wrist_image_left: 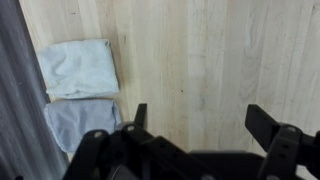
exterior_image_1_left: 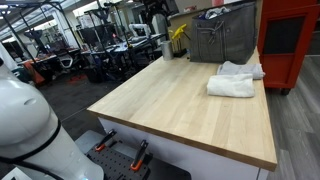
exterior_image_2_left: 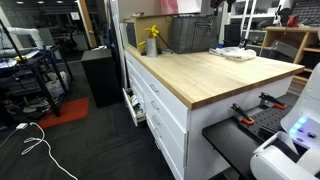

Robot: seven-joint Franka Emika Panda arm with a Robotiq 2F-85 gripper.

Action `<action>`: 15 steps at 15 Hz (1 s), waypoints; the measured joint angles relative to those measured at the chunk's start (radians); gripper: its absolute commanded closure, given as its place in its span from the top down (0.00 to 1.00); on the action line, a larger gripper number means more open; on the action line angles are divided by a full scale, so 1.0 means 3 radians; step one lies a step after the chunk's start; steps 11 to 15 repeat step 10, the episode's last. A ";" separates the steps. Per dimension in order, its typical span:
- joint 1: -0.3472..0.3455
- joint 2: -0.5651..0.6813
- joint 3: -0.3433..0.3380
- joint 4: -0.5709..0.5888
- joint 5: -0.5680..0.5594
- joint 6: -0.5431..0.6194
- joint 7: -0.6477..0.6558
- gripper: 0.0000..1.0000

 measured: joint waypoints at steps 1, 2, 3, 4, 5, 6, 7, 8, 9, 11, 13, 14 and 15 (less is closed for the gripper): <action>0.0000 -0.0033 0.0001 0.0009 0.0005 -0.0019 -0.0030 1.00; 0.0001 -0.0062 0.0004 0.0018 0.0006 -0.0051 -0.0031 1.00; 0.0001 -0.0077 0.0006 0.0020 0.0006 -0.0057 -0.0031 1.00; 0.0001 -0.0076 0.0007 0.0019 0.0006 -0.0057 -0.0031 1.00; 0.0001 -0.0067 0.0008 0.0019 0.0006 -0.0056 -0.0031 1.00; 0.0001 -0.0057 0.0008 0.0019 0.0006 -0.0056 -0.0031 1.00; 0.0001 -0.0052 0.0008 0.0019 0.0006 -0.0056 -0.0031 1.00; 0.0001 -0.0049 0.0008 0.0019 0.0006 -0.0056 -0.0031 1.00; 0.0001 -0.0049 0.0008 0.0019 0.0006 -0.0056 -0.0031 1.00; 0.0001 -0.0048 0.0008 0.0019 0.0006 -0.0056 -0.0031 1.00; 0.0001 -0.0048 0.0008 0.0019 0.0006 -0.0056 -0.0031 1.00; 0.0001 -0.0048 0.0008 0.0019 0.0006 -0.0056 -0.0031 1.00; 0.0001 -0.0048 0.0008 0.0019 0.0006 -0.0056 -0.0031 1.00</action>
